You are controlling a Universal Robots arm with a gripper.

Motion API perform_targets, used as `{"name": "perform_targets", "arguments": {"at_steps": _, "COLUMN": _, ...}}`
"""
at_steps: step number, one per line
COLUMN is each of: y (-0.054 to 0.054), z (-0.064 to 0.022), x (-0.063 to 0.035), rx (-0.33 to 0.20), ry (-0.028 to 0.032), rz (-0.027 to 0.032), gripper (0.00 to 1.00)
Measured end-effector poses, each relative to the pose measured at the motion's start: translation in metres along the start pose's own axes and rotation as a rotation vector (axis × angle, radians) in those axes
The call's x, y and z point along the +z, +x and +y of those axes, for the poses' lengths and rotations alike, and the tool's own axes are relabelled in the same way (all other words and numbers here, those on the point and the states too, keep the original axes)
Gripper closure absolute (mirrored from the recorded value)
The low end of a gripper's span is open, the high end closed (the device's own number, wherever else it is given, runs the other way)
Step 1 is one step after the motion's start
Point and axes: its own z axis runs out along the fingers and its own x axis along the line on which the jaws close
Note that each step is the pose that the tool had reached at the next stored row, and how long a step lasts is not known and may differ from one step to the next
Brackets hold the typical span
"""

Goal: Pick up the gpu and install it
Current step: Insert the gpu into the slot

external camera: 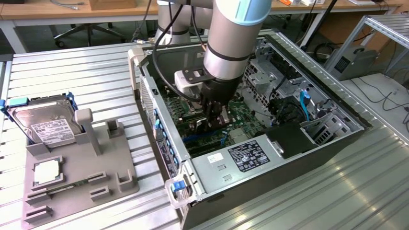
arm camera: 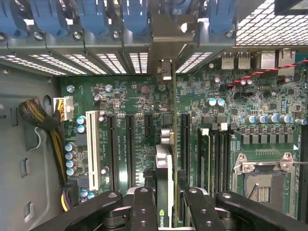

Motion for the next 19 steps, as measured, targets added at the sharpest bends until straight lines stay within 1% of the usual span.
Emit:
{"name": "perform_targets", "arguments": {"at_steps": 3, "y": 0.0000, "z": 0.0000, "x": 0.0005, "rx": 0.000, "ry": -0.0003, "rz": -0.0006, "gripper": 0.73}}
{"name": "perform_targets", "arguments": {"at_steps": 11, "y": 0.0002, "z": 0.0000, "x": 0.0039, "rx": 0.000, "ry": -0.0019, "rz": 0.0000, "gripper": 0.73}}
{"name": "perform_targets", "arguments": {"at_steps": 19, "y": 0.0003, "z": 0.0000, "x": 0.0050, "rx": 0.000, "ry": -0.0018, "rz": -0.0002, "gripper": 0.73}}
